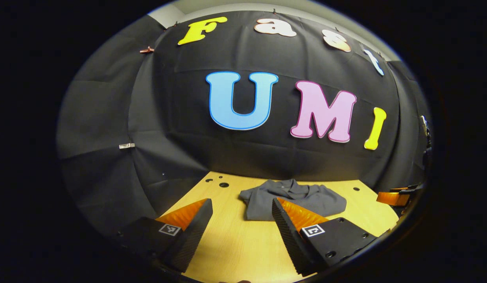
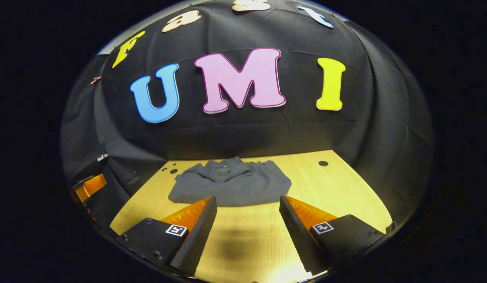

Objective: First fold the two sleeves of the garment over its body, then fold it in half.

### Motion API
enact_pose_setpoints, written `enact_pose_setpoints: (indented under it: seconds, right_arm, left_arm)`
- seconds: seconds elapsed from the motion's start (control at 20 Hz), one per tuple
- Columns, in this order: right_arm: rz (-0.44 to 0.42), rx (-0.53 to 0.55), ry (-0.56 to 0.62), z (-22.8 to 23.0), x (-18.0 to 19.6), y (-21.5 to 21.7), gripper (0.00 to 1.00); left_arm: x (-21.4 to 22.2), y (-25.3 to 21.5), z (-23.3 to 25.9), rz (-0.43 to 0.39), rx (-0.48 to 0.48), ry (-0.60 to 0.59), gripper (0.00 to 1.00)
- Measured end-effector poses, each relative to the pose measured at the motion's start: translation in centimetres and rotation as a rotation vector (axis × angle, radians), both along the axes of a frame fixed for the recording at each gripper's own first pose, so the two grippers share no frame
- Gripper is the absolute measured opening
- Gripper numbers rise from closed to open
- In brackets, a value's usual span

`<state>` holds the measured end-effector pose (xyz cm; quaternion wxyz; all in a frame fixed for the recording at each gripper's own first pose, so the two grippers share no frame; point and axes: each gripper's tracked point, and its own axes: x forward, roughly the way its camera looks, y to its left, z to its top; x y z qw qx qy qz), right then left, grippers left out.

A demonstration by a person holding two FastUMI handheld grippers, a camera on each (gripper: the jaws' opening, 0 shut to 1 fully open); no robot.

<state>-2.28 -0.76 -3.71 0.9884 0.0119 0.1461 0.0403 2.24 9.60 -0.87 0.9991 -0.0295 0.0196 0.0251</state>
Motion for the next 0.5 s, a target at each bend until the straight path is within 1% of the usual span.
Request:
enact_pose_setpoints:
  seconds: [0.1, 0.25, 0.35, 0.4, 0.5]
  right_arm:
    - [-0.019, 0.019, 0.048, -2.2, -1.4, 0.2, 0.99]
    - [-0.022, 0.054, 0.117, -4.8, -3.6, 0.6, 0.99]
    - [-0.008, 0.03, 0.131, -5.7, -4.9, 0.6, 0.99]
    - [-0.001, 0.011, 0.139, -6.3, -5.6, 0.6, 0.99]
    - [0.01, -0.001, 0.158, -7.3, -7.2, 0.7, 0.99]
  left_arm:
    - [-0.9, -0.4, -0.6, -0.003, 0.006, 0.013, 0.96]
    - [-2.2, -0.8, -2.0, -0.011, -0.016, 0.034, 0.96]
    - [-3.2, -1.7, -3.4, -0.027, -0.04, 0.068, 0.96]
    - [-3.6, -2.6, -4.4, -0.056, -0.043, 0.1, 0.96]
    - [-4.2, -3.2, -5.8, -0.084, -0.018, 0.153, 0.96]
